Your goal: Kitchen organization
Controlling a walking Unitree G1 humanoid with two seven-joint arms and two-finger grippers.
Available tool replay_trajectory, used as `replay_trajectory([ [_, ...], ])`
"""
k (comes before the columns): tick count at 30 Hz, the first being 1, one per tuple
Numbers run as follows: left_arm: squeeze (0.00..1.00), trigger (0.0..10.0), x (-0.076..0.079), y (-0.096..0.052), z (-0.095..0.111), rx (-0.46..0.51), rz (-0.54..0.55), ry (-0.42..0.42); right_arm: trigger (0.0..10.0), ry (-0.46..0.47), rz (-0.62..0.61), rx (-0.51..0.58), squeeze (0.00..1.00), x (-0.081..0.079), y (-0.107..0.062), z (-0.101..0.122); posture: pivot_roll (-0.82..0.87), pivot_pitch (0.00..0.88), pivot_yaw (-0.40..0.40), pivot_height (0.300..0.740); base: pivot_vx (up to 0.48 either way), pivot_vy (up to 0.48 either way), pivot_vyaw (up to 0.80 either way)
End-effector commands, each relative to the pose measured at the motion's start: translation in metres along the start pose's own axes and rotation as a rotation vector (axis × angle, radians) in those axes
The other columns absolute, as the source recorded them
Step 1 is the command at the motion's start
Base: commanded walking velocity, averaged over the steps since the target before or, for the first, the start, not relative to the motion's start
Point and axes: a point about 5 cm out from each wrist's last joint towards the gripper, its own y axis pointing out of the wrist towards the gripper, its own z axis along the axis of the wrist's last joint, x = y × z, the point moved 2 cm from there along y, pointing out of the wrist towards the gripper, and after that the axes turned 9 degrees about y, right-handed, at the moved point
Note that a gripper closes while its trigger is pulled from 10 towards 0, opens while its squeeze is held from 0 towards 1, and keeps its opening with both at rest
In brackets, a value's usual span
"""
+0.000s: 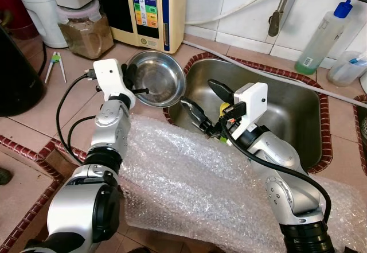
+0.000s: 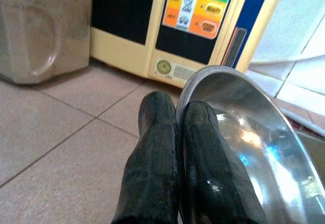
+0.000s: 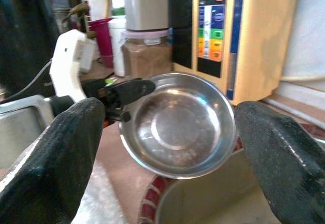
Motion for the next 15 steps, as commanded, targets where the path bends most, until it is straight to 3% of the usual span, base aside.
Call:
replay_trajectory([
  [1, 0.00, 0.0, 0.003, 0.001, 0.007, 0.033, -0.011, 0.023, 10.0, -0.007, -0.002, 0.020, 0.75, 0.001, 0.001, 0.006, -0.03, 0.106, -0.001, 0.740, 0.000, 0.000, 0.00],
  [3, 0.00, 0.0, 0.004, 0.002, 0.010, 0.052, -0.012, 0.025, 10.0, -0.008, -0.010, 0.021, 0.71, 0.002, 0.001, 0.007, -0.02, 0.108, -0.001, 0.740, 0.000, 0.000, 0.00],
  [4, 0.00, 0.0, 0.004, 0.002, 0.014, 0.073, -0.010, 0.036, 10.0, -0.009, -0.019, 0.020, 0.58, 0.004, 0.002, 0.006, -0.02, 0.108, -0.002, 0.740, 0.000, 0.000, 0.00],
  [5, 0.00, 0.0, 0.004, 0.002, 0.018, 0.093, -0.005, 0.053, 10.0, -0.011, -0.026, 0.019, 0.51, 0.005, 0.002, 0.006, -0.02, 0.110, -0.003, 0.740, 0.000, 0.000, 0.00],
  [10, 0.00, 0.0, -0.002, 0.002, 0.018, 0.093, 0.021, 0.111, 10.0, -0.017, -0.037, 0.013, 0.40, 0.006, 0.002, 0.005, -0.03, 0.111, -0.005, 0.740, 0.000, 0.000, 0.00],
  [12, 0.00, 0.0, -0.002, 0.002, 0.018, 0.093, 0.021, 0.111, 10.0, -0.017, -0.037, 0.013, 0.40, 0.006, 0.002, 0.005, -0.03, 0.111, -0.005, 0.740, 0.000, 0.000, 0.00],
  [13, 0.00, 0.0, -0.005, 0.001, 0.018, 0.098, 0.030, 0.116, 10.0, -0.019, -0.039, 0.011, 0.36, 0.007, 0.002, 0.004, -0.02, 0.111, -0.005, 0.740, 0.000, 0.000, 0.00],
  [14, 0.00, 0.0, -0.005, 0.002, 0.028, 0.149, 0.022, 0.118, 10.0, -0.021, -0.045, 0.010, 0.24, 0.008, 0.001, 0.004, -0.02, 0.112, -0.007, 0.740, 0.000, 0.000, 0.00],
  [15, 0.00, 0.0, -0.005, 0.002, 0.028, 0.149, 0.022, 0.118, 10.0, -0.021, -0.045, 0.010, 0.24, 0.008, 0.001, 0.004, -0.02, 0.112, -0.007, 0.740, 0.000, 0.000, 0.00],
])
